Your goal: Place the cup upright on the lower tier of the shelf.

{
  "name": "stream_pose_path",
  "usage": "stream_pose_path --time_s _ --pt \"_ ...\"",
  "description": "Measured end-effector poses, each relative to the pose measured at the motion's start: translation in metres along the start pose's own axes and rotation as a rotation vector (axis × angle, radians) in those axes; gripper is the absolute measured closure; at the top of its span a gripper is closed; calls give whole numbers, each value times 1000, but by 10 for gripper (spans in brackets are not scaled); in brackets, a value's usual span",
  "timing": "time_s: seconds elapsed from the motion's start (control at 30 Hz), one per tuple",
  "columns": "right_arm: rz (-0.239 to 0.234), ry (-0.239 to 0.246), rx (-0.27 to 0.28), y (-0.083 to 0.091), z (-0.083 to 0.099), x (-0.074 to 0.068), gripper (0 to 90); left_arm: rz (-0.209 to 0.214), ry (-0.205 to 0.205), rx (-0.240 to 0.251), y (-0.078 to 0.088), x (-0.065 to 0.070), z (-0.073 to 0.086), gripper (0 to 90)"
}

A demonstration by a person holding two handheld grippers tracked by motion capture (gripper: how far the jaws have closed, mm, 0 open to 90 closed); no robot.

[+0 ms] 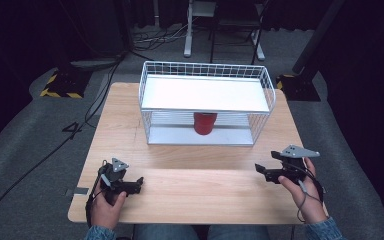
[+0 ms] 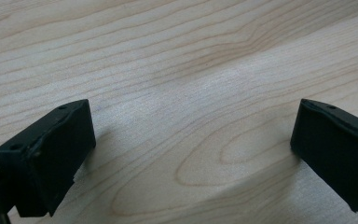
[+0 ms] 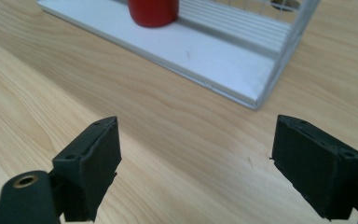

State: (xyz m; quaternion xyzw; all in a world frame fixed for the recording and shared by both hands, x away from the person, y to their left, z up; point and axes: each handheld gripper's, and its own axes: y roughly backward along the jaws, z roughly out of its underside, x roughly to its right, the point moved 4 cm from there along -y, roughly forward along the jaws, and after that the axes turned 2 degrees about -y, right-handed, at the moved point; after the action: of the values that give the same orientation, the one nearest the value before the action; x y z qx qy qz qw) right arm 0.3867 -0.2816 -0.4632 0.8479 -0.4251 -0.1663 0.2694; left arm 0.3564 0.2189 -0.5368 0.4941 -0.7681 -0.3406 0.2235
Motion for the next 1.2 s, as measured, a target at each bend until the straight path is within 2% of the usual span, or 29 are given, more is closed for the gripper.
stream_pose_path --time_s 0.3,0.5,0.6,0.93,1.0,1.1,1.2 --pt "59 -33 -42 8 30 13 160 0 0 0 0 0 0 1" --pt "84 -76 -82 4 51 19 160 0 1 1 0 0 0 1" --pt "80 -89 -96 2 60 20 161 0 0 0 0 0 0 1" --pt "89 -67 -135 -6 75 21 156 0 0 0 0 0 0 1" --pt "105 -48 -122 -8 77 20 150 0 -1 -1 0 0 0 1" --pt "108 -42 -99 -10 77 20 137 0 -2 -1 0 0 0 1" --pt "103 -40 -99 -10 77 21 133 0 0 0 0 0 0 1"
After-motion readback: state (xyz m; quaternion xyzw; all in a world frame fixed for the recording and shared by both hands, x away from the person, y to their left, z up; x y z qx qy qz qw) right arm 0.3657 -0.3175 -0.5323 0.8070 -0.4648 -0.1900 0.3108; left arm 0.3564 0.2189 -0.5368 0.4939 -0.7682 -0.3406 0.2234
